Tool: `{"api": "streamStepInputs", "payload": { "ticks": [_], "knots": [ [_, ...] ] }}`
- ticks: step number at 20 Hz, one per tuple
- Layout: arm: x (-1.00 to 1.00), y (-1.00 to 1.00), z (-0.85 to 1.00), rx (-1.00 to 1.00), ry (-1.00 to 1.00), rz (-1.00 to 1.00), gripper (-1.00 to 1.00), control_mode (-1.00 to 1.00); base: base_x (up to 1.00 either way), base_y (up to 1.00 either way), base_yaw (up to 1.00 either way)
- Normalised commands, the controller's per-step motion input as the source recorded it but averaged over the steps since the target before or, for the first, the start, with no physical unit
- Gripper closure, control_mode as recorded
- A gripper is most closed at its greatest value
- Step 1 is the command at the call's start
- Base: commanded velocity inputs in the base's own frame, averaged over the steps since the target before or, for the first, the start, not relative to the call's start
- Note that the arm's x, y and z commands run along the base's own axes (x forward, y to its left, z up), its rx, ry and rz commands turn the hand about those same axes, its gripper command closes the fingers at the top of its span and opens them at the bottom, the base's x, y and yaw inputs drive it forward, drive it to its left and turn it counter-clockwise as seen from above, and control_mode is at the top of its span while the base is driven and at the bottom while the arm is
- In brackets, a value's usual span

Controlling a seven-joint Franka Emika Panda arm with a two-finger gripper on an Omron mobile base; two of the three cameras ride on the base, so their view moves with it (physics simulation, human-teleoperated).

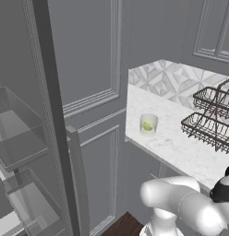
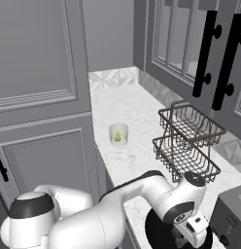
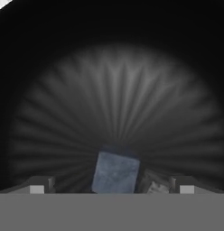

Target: Grab a lemon wedge from the fridge and one ice cube from the ice bowl, and put them in the glass of lemonade.

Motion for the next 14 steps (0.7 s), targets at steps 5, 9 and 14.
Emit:
{"api": "streamStepInputs", "payload": {
  "ticks": [5,9,14],
  "knots": [
    [0.00,-0.07,-0.14,0.00,0.00,0.00,-1.00,-1.00,0.00,0.00,0.00],
    [0.01,-0.02,-0.13,0.00,0.00,0.00,-1.00,-1.00,0.00,0.00,0.00],
    [0.02,0.00,-0.19,0.00,0.00,0.00,-1.00,-1.00,0.00,0.00,0.00]
  ]
}}
